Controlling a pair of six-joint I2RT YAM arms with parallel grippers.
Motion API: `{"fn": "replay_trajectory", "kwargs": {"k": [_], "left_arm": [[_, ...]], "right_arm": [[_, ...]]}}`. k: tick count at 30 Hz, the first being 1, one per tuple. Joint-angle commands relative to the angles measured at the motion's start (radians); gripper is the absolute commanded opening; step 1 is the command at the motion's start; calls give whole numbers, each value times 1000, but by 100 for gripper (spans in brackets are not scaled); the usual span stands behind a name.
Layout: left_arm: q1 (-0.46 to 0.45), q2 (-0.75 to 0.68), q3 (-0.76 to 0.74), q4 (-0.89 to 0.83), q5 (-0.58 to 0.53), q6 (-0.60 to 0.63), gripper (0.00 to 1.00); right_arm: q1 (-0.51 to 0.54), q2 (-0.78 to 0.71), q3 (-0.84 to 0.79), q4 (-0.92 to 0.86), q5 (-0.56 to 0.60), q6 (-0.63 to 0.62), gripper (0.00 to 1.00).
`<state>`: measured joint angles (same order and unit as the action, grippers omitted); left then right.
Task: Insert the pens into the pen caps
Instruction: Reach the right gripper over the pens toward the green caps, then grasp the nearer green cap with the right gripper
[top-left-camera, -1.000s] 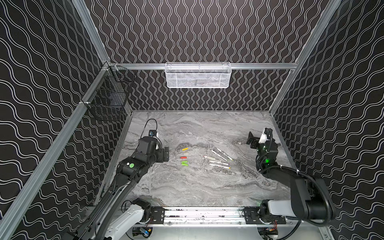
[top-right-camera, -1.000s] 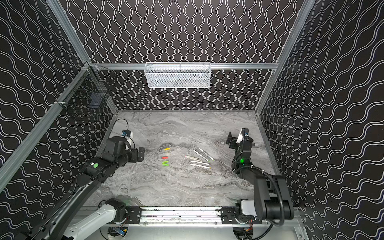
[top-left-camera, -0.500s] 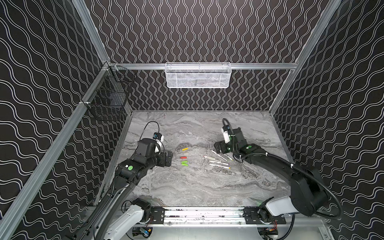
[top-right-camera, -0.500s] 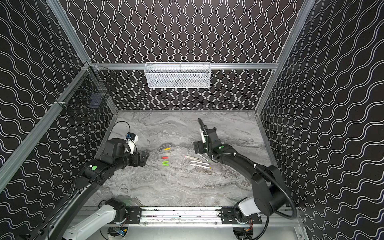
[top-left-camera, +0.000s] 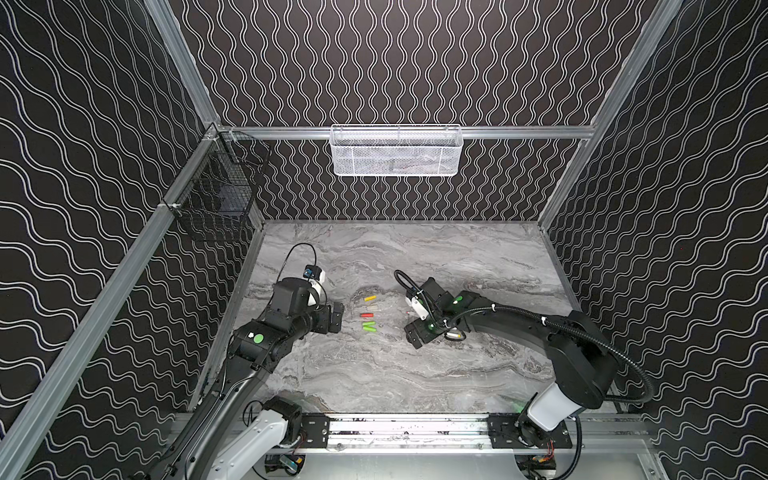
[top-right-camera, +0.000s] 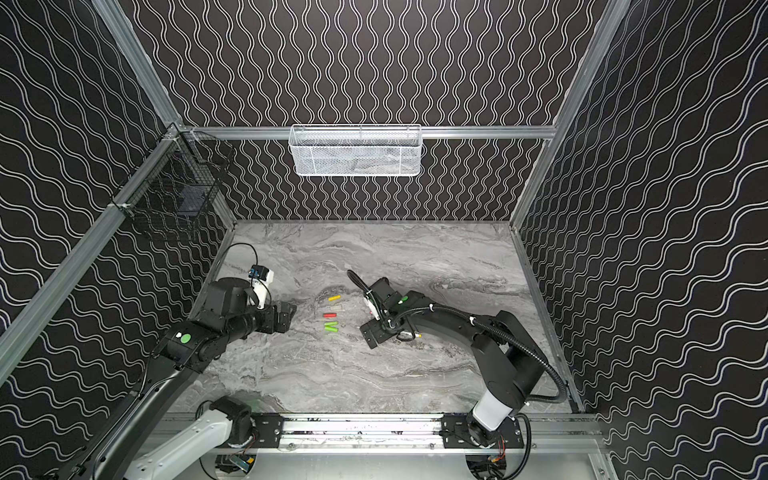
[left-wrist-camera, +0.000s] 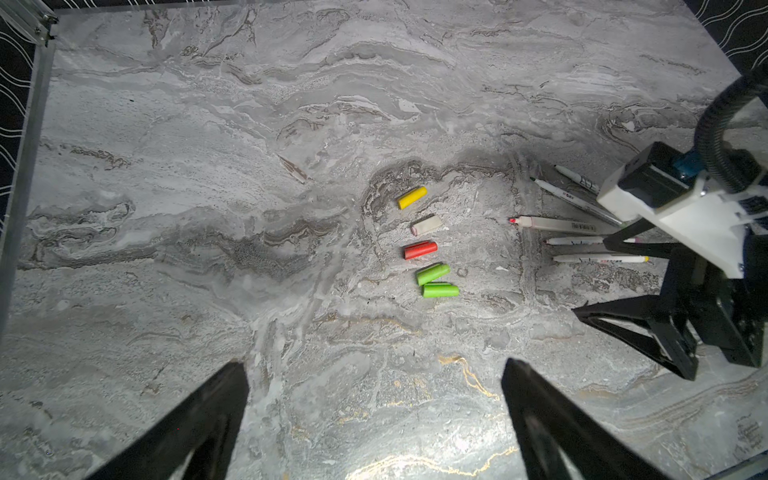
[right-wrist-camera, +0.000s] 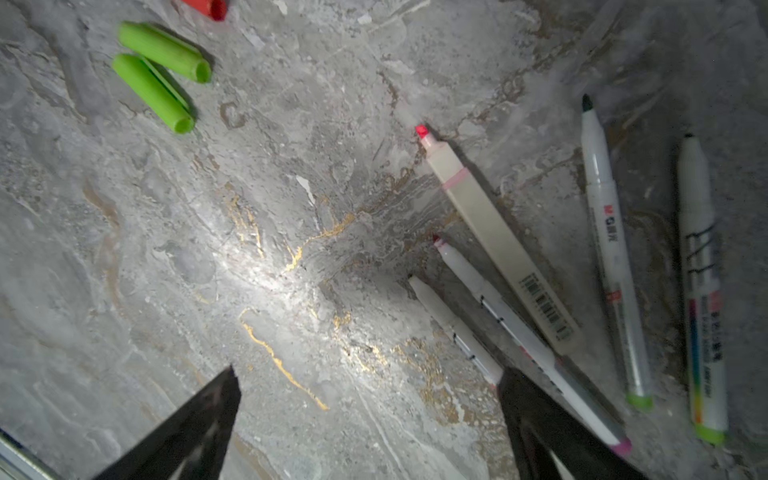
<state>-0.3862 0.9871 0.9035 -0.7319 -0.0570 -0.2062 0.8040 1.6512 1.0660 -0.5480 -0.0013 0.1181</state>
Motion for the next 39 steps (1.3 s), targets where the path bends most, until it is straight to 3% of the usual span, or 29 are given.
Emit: {"fn": "replay_trajectory", "kwargs": {"k": [1,6,15,22,27,32,39], "left_arm": [[0,-2,2,9,-20,8,99],[0,1,3,4,-36,7,99],[0,17,6,3,-47,8,99],[0,22,8,1,-71,5,99],[1,28,12,-6,-92,8,99],[1,11,16,-14,-138,4,99],[7,-21,18,-23,-203,-4,99]], "right_arm": [[-9,13,12,-67,3,-23,99],[-35,12,-4,-59,-6,-29,97],[-91,3,-33,-36,-41,-51,79],[-50,-23,-9,57,-208,-141,79],[20,96,91,95,-248,-142,78],[98,239,204,111,-218,-131,77],[124,372,308,112,-168,-122,74]]}}
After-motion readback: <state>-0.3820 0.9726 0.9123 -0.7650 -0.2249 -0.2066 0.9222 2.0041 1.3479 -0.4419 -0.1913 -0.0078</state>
